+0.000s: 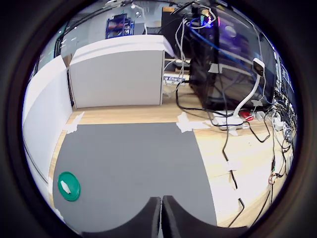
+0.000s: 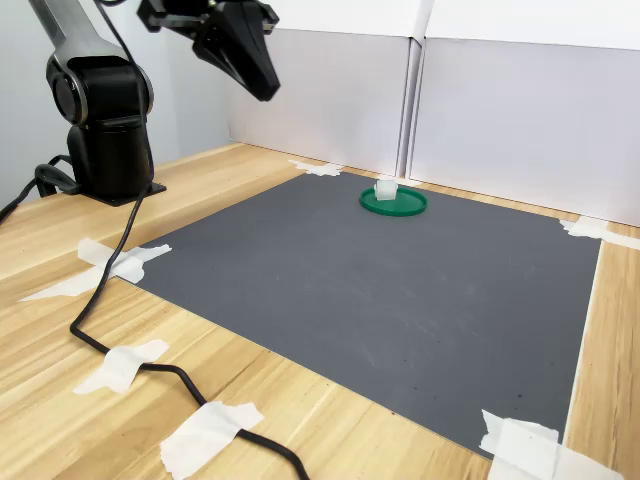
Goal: Grasp a white terminal and put it on the green lid.
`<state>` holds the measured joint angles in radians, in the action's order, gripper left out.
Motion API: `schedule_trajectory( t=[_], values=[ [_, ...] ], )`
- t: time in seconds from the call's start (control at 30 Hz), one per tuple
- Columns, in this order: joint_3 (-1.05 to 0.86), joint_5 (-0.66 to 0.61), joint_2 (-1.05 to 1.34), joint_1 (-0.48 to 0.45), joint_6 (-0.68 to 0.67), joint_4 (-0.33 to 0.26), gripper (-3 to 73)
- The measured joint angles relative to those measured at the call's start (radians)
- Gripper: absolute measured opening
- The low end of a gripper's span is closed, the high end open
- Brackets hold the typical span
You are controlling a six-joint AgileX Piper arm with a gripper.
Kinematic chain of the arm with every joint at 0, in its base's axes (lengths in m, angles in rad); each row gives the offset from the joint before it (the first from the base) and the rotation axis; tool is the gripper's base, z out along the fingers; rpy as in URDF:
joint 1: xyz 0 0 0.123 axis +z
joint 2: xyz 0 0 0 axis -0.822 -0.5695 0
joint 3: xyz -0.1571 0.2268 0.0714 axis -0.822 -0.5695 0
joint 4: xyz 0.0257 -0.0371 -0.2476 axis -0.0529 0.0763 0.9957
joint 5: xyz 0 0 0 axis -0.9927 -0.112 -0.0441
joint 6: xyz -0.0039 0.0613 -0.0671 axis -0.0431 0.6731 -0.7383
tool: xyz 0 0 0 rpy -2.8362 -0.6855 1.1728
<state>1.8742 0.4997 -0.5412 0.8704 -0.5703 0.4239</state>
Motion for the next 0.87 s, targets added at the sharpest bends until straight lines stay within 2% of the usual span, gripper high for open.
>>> schedule_trajectory(
  t=[0.27, 0.43, 0.87],
  values=[
    [-0.225, -0.001, 0.328, -0.003, 0.0, 0.0, -1.6],
    [-0.303, -0.002, 0.471, -0.004, 0.0, 0.0, -1.6],
    [-0.407, -0.009, 0.556, -0.004, 0.0, 0.0, -1.6]
  ],
)
